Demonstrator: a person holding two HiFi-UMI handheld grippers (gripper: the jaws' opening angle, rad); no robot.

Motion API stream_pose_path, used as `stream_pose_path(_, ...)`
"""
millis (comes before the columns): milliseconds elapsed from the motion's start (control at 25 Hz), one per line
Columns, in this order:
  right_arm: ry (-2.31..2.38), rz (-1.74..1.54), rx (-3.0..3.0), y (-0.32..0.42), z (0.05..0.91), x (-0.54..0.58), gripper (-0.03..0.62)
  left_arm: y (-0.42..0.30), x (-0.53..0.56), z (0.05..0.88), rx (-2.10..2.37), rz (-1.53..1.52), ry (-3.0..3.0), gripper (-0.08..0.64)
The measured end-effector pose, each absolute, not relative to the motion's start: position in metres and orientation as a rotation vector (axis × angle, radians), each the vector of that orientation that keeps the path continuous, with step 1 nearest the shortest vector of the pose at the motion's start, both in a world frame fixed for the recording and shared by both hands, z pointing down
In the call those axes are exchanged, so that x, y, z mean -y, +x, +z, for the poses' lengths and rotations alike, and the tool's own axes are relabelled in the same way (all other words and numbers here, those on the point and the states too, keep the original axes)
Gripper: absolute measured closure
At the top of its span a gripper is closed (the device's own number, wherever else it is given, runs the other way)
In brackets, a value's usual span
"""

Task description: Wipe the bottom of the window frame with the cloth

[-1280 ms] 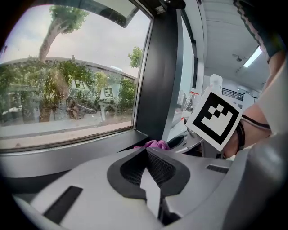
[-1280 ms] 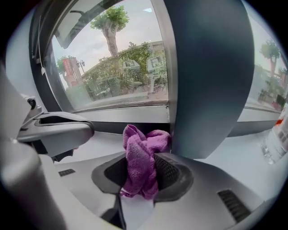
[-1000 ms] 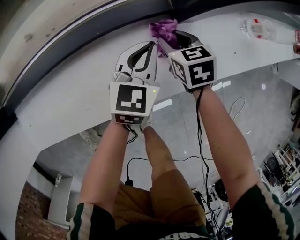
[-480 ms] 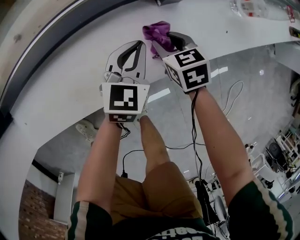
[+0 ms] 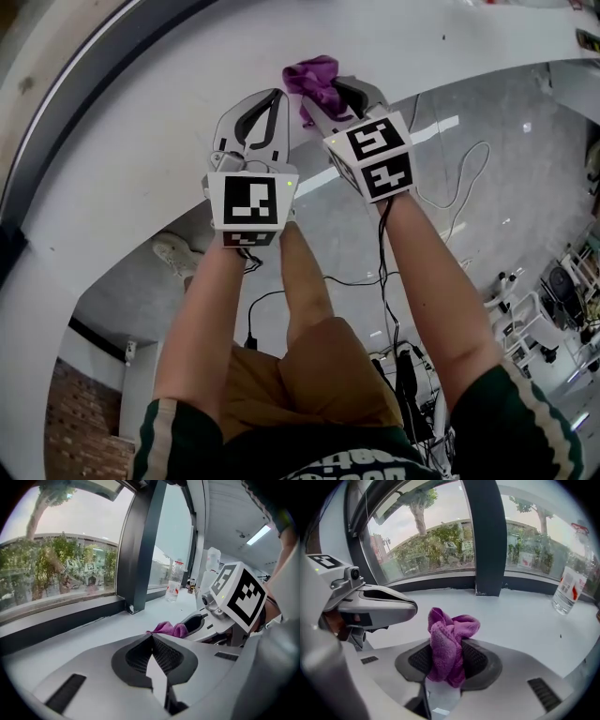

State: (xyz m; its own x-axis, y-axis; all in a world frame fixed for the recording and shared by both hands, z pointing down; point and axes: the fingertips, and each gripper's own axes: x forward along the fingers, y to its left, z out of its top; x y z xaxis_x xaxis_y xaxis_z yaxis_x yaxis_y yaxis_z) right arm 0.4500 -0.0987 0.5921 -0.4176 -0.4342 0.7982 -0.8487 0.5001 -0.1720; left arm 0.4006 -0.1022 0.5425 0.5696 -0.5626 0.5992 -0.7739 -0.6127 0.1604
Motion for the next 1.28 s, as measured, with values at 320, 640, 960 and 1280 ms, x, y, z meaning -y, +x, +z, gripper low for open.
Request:
stream_pose_path(320,1.047,0.772,2.020,0.458,0.592,0.066,0.434,0.392,0.083,0.549,1.093,0.726,2.353,0.551)
stream_pose_path(640,1.038,0.774,1.992,0.457,0.595,0.042,0.433,0.391,0.070,0.547,1.087,0.703,2.335,0.551)
stream_pose_path(960,1.068,0.712,1.934,0.441,0.596,0.041,0.434,0.365,0.054,0.534,1.096,0.679,2.344,0.551)
stream_pose_path(1280,1.029,0.730,1.919,0.405,0.595,0.029,0.433,0.303,0.044,0.530,1.178,0.676,2.288,0.551)
